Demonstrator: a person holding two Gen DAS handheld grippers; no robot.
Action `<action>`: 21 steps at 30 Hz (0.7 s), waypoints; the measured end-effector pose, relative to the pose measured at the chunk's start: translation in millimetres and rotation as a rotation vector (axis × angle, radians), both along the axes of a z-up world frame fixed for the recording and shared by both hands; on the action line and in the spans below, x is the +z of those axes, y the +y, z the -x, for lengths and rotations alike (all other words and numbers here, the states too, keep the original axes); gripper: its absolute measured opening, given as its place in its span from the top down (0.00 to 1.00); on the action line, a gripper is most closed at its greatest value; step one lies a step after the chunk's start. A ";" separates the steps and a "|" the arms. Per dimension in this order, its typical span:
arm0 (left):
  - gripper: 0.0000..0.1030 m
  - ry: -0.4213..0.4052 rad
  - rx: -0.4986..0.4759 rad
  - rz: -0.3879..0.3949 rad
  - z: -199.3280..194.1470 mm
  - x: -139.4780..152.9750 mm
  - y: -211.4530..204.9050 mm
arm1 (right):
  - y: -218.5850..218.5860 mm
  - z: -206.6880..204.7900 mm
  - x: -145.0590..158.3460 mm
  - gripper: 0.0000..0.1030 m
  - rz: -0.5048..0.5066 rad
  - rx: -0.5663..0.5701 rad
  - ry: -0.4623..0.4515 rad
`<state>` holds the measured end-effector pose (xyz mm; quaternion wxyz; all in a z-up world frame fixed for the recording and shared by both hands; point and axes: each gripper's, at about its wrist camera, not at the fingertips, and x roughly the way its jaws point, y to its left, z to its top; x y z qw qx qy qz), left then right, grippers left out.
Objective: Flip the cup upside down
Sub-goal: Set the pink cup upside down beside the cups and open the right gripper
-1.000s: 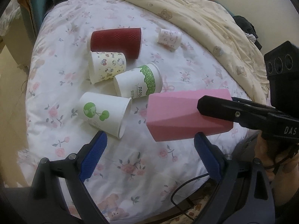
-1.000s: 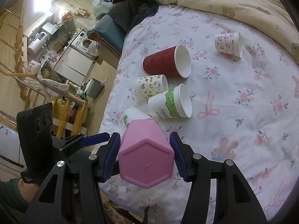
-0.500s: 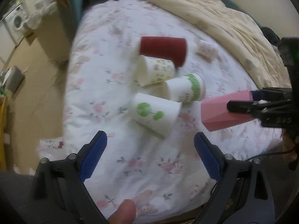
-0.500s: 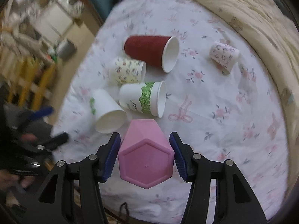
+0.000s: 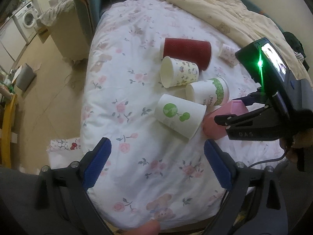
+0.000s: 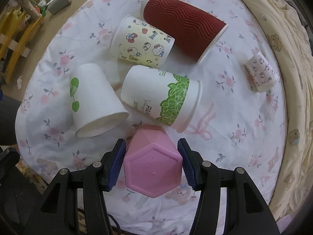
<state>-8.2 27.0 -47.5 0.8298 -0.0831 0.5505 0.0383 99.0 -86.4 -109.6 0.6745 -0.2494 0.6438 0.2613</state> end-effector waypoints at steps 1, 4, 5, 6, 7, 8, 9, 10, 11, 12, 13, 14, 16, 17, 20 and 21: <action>0.06 0.001 -0.001 0.005 0.2 0.4 0.3 | -2.1 -1.7 0.1 0.43 -0.010 -0.012 0.002; 0.06 -0.004 -0.006 0.010 -0.2 1.5 -0.3 | -7.9 -5.0 -4.6 0.37 -0.024 -0.038 0.046; 0.05 -0.009 -0.008 0.006 -0.3 2.6 -1.2 | -10.3 -6.4 -5.8 0.26 -0.034 -0.048 0.059; 0.05 -0.012 -0.011 0.002 -0.4 3.2 -1.7 | -13.9 -6.7 -5.4 0.21 -0.049 -0.057 0.062; 0.03 -0.012 -0.014 0.000 -0.9 3.2 -2.5 | -18.4 -6.1 -3.1 0.14 -0.075 -0.064 0.057; 0.02 -0.014 -0.015 -0.002 -0.8 3.1 -3.0 | -23.3 -5.3 -0.1 0.13 -0.100 -0.073 0.053; 0.02 -0.017 -0.013 -0.007 -0.3 3.1 -3.2 | -31.6 -4.3 5.9 0.13 -0.140 -0.093 0.042; 0.02 -0.019 -0.012 -0.012 0.0 2.7 -3.3 | -41.8 -2.2 13.2 0.12 -0.188 -0.119 0.034; 0.02 -0.023 -0.009 -0.019 0.5 2.6 -3.2 | -52.4 -0.2 19.5 0.12 -0.228 -0.146 0.029; 0.02 -0.027 -0.007 -0.017 1.1 3.0 -3.3 | -62.7 2.6 26.4 0.12 -0.262 -0.173 0.016; 0.02 -0.037 0.000 -0.006 1.9 4.3 -2.4 | -77.6 7.8 37.0 0.11 -0.308 -0.215 -0.015; 0.02 -0.048 0.007 0.003 3.1 5.9 -1.9 | -85.0 11.6 44.4 0.09 -0.332 -0.240 -0.036; 0.01 -0.077 0.025 0.017 7.3 9.4 -1.5 | -109.3 26.1 63.4 0.06 -0.399 -0.311 -0.098; 0.01 -0.089 0.029 0.026 9.4 10.9 -2.3 | -118.4 35.9 73.9 0.03 -0.429 -0.349 -0.127; 0.00 -0.117 0.034 0.016 14.7 13.5 -7.6 | -138.3 61.6 90.8 0.02 -0.502 -0.440 -0.182; 0.00 -0.124 0.036 0.012 16.1 13.9 -8.4 | -143.5 68.8 93.7 0.02 -0.521 -0.461 -0.194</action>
